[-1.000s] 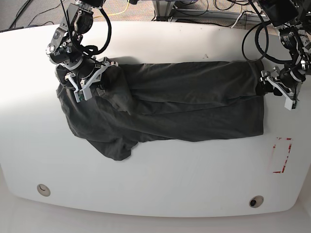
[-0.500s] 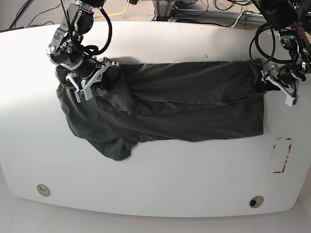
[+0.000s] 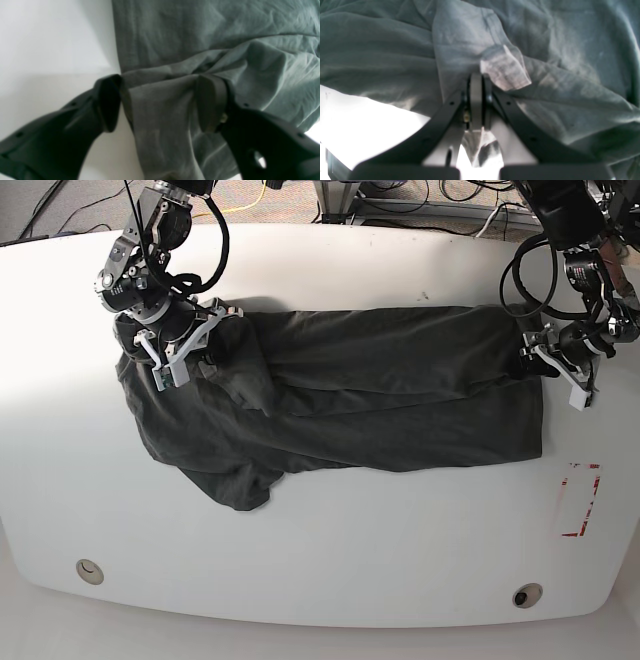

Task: Layout the t-shirt on the table in an organized manner, then fold the t-shirt properly
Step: 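Regrasp the shirt edge with the left gripper beside the right gripper's hold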

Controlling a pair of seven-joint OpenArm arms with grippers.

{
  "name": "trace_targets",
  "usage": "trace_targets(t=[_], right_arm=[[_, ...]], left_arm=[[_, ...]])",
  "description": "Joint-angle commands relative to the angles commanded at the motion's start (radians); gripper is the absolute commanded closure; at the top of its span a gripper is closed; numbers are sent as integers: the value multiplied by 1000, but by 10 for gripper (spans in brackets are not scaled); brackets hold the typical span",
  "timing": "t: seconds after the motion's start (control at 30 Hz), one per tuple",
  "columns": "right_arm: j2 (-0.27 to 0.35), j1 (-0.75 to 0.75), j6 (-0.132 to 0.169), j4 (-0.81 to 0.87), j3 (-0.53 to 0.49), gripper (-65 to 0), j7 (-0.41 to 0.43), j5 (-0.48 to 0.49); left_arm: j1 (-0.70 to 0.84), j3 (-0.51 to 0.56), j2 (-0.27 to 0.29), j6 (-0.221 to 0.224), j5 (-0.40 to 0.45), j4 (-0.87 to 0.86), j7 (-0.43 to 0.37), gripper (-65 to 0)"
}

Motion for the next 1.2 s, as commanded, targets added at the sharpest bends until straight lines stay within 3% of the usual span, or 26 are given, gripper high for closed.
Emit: trace_targets(t=[0.17, 0.4, 1.2], right_arm=[[0, -2, 0, 0, 0, 0, 0, 0], [0, -2, 0, -2, 0, 0, 0, 0], [0, 2, 0, -2, 0, 0, 0, -2]], left_arm=[[0, 0, 0, 0, 0, 0, 0, -167], [3, -2, 0, 0, 0, 3, 0, -57], [44, 0, -18, 2, 32, 272, 92, 0]])
